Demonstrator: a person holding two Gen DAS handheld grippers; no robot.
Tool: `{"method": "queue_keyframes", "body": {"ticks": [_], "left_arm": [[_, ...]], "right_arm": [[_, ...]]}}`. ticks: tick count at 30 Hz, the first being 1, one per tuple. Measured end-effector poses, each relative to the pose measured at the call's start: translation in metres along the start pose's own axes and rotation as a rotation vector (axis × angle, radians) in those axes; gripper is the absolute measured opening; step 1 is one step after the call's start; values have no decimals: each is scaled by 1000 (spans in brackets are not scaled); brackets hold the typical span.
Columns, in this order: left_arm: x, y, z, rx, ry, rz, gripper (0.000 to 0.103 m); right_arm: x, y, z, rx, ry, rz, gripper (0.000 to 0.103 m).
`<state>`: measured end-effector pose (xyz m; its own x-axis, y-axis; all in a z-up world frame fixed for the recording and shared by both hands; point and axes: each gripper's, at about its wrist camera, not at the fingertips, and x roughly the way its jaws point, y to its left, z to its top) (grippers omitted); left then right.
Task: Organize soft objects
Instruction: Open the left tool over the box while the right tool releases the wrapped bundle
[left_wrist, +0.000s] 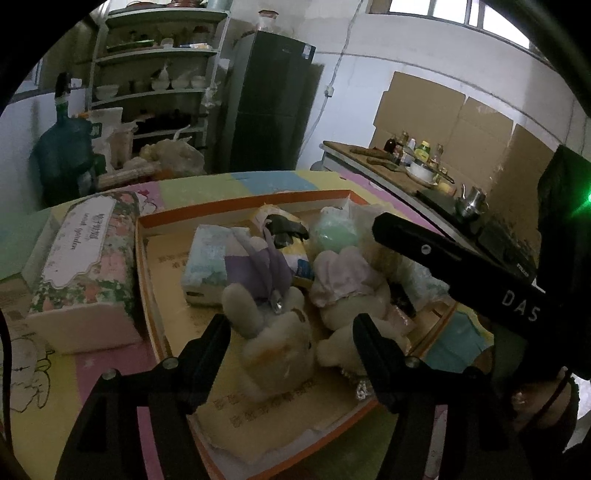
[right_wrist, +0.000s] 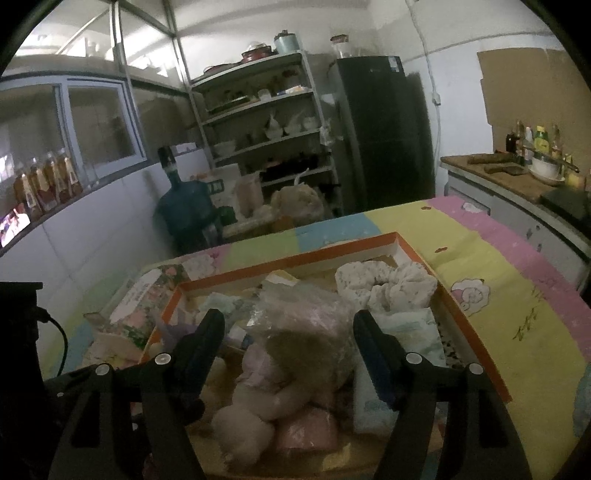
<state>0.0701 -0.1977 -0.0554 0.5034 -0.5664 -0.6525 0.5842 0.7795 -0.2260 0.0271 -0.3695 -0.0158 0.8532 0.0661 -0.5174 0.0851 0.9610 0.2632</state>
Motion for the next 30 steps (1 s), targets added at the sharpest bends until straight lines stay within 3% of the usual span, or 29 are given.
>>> {"method": "queue_keyframes", "body": {"ticks": [30], "left_arm": [[-53,-9,-10,-4,-102,48,68]], "right_arm": [[-49,25,-4,-29,-57,11,74]]}}
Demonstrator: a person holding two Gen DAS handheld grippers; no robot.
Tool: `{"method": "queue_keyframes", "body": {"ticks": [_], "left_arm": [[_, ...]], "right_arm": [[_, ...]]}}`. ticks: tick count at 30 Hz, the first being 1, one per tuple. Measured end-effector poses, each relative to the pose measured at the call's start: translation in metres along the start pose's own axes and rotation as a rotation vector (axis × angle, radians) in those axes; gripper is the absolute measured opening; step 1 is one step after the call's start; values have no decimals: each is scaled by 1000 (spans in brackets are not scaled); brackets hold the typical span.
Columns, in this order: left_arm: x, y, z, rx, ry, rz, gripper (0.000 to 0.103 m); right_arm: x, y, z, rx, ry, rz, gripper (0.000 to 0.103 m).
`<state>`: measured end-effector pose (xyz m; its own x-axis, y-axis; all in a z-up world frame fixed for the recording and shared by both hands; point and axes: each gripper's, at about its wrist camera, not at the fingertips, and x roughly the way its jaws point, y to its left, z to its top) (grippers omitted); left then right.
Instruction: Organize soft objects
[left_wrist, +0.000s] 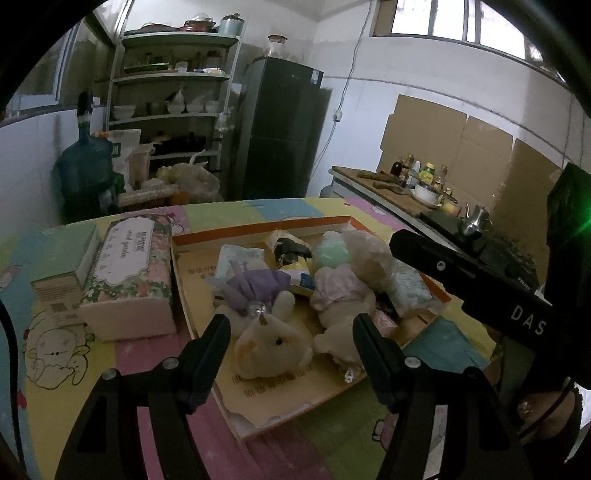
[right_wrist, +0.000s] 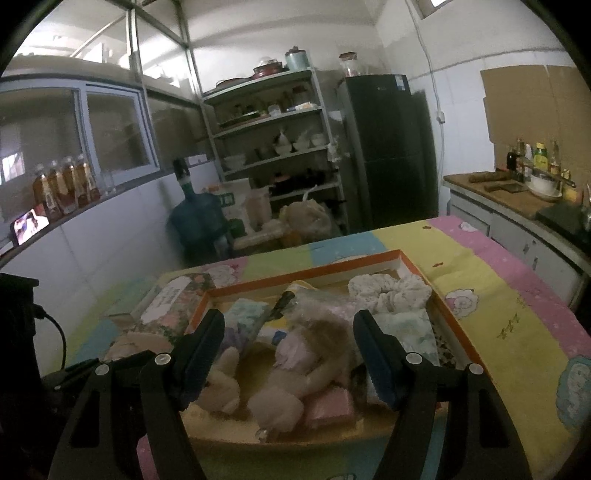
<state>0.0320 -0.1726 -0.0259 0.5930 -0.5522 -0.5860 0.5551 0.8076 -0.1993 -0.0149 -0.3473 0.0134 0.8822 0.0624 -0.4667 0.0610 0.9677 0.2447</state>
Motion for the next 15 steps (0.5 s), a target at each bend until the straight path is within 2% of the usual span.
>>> {"method": "queue_keyframes", "body": {"ticks": [15], "left_arm": [[-29,-2,-12,-1,-45,26,68]], "right_arm": [[-29,17,-7,-14,-27,1,74]]}}
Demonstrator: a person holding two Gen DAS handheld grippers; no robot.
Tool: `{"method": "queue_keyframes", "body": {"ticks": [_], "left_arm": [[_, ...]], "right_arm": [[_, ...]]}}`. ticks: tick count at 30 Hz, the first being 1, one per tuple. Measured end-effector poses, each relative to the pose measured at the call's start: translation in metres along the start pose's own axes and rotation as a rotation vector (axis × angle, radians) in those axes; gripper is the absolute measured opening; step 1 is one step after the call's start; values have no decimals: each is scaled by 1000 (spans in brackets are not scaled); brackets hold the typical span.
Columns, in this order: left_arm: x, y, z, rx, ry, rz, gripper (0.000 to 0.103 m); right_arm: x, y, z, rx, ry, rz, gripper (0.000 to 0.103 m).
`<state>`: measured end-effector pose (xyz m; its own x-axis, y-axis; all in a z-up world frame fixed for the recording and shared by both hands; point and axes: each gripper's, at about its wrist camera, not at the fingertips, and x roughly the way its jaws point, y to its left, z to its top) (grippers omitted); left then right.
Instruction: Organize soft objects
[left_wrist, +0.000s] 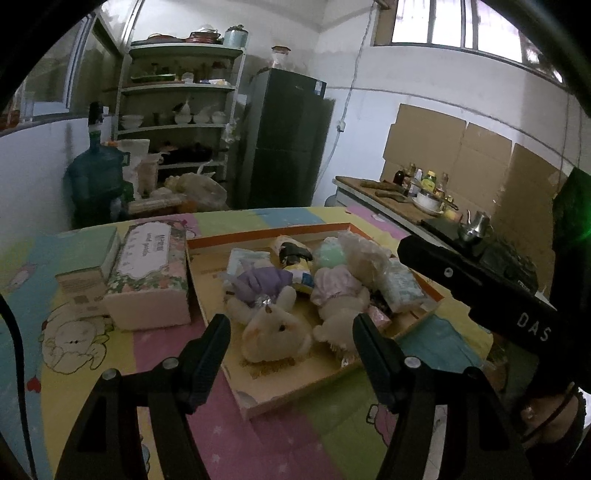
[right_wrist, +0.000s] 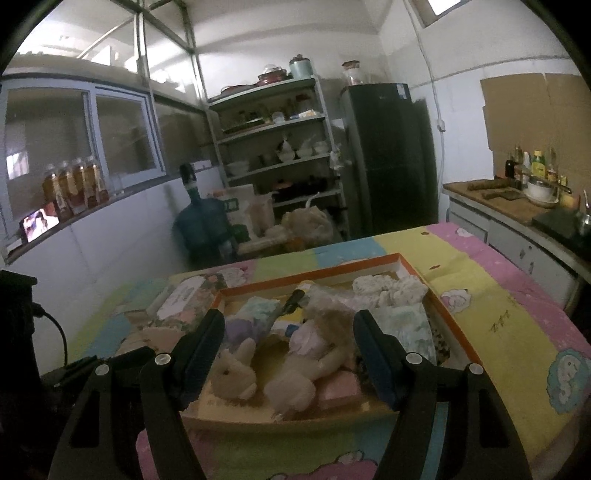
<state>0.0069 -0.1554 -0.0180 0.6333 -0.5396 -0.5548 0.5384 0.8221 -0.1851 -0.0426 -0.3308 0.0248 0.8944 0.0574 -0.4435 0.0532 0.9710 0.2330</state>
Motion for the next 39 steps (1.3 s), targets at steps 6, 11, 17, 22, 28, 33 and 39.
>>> {"method": "queue_keyframes", "body": {"ticks": [6,11,17,22,28,33,39], "left_arm": [[-16,2,-7,-9,-22,42,68],[-32,4,-11,-20,-48,170,68],[-50,14,-18,-60,-78,223,68],[-65,13,-26,-64,-105,258,68],[-89,8,-36,-50,-151,304,68],[-108,7,-47,-70,-186,350,68],[-130,5,-57,-82,-222,329,68]], "right_arm": [[-12,9,-6,-6,-6,-1,74],[-20,15,-11,-4,-8,-6,74],[-32,30,-20,-29,-6,-5,74],[-41,43,-27,-50,-7,-19,74],[-56,56,-38,-55,-22,-40,74],[-71,63,-48,-52,-42,-42,74],[-90,77,-59,-86,-91,-58,74]]}}
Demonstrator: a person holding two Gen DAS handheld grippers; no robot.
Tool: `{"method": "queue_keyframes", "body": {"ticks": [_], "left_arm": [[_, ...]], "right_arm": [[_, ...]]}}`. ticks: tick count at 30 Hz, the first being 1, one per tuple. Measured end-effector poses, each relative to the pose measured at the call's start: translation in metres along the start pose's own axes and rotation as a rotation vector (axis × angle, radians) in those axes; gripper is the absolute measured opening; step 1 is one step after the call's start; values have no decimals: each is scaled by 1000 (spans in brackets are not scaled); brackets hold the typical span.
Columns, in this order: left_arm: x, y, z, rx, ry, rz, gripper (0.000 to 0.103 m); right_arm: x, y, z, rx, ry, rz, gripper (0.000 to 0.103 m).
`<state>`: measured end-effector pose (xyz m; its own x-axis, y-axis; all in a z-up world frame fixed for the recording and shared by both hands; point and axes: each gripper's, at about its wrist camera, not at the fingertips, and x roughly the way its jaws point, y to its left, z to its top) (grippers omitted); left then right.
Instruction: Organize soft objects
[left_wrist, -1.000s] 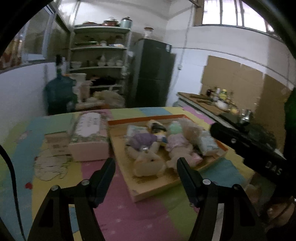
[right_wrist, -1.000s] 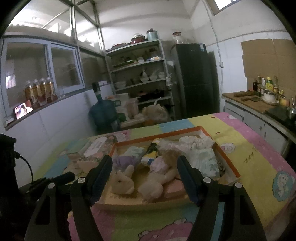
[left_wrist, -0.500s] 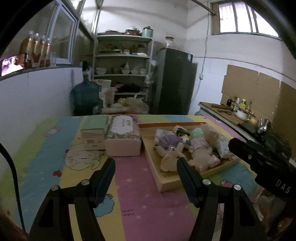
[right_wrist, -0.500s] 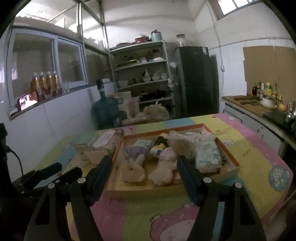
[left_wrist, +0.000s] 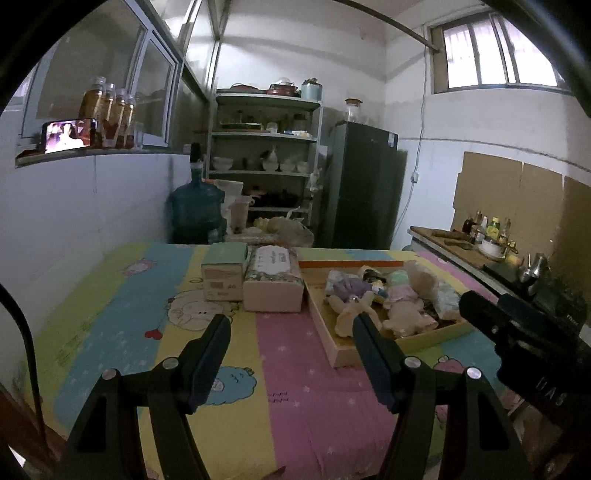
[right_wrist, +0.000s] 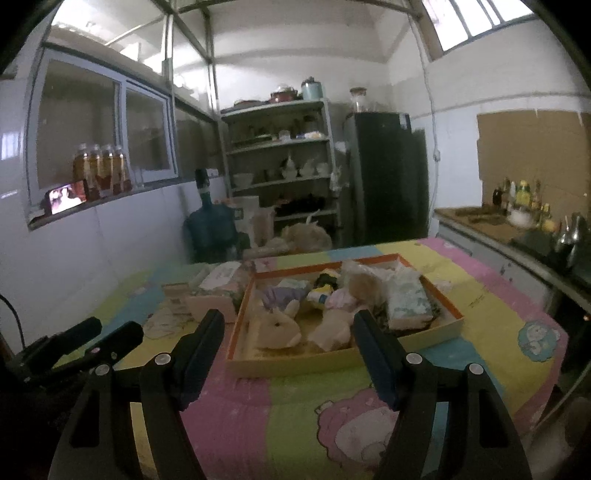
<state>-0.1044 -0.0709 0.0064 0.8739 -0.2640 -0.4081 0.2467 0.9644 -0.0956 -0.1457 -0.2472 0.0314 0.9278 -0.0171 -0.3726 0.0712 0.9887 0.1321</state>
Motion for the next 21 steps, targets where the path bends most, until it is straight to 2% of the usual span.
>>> {"method": "queue_keyframes", "body": {"ticks": [7,11,13,15,21], "left_arm": [[-16,-3,-11,9,2,25,68],[-26,-5,-16,18,2,105,68],[-31,-4,-17,20,-2,124,68],[-35,-4,-18,21,-8,124,68],[-47,-3,-22,20,-19,124,68]], "right_arm": [[-21,17,-14,-20,-29,-42,74],[-28,17,-18,23,-15,-42,74],[-31,19,-20,20,-9,-73,74],[-36,26,-24,-2,-18,-115,74],[-45,31,-28,3,-16,-129,74]]}}
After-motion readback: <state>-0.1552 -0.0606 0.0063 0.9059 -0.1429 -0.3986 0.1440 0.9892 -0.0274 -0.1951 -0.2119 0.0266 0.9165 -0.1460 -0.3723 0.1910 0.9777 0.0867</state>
